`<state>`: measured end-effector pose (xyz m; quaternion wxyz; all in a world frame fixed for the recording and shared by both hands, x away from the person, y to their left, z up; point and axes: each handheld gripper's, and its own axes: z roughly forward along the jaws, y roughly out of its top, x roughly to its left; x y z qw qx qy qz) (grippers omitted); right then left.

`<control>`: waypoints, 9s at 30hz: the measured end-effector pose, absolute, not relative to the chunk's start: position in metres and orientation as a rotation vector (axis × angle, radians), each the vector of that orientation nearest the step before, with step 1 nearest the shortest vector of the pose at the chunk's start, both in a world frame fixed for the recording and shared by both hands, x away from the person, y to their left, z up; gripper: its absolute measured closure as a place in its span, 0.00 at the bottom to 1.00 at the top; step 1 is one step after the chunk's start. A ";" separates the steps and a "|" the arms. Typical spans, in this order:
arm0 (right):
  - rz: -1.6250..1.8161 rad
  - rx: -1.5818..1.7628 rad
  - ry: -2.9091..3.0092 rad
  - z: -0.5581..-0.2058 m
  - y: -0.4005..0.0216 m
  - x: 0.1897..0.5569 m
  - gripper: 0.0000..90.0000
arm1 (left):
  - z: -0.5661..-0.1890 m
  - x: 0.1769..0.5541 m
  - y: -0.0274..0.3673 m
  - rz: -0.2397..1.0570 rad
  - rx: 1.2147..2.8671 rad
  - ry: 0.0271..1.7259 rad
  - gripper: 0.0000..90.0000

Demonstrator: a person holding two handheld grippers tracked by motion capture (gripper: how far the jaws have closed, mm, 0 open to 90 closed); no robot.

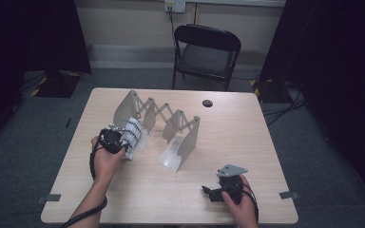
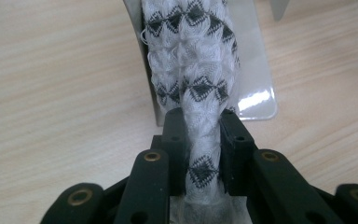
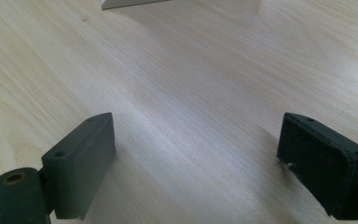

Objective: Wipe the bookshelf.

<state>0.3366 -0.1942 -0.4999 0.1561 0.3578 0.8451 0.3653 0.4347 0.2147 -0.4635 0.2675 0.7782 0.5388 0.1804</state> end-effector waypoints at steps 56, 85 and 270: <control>1.045 1.022 2.422 -0.500 -0.194 0.336 0.12 | -0.475 0.425 0.214 0.436 2.038 1.435 0.82; 1.043 1.028 2.417 -0.500 -0.193 0.336 0.12 | -0.478 0.354 0.228 0.409 2.055 1.295 0.62; 1.044 1.022 2.422 -0.500 -0.190 0.335 0.12 | -0.402 0.413 0.201 0.514 2.017 1.334 0.81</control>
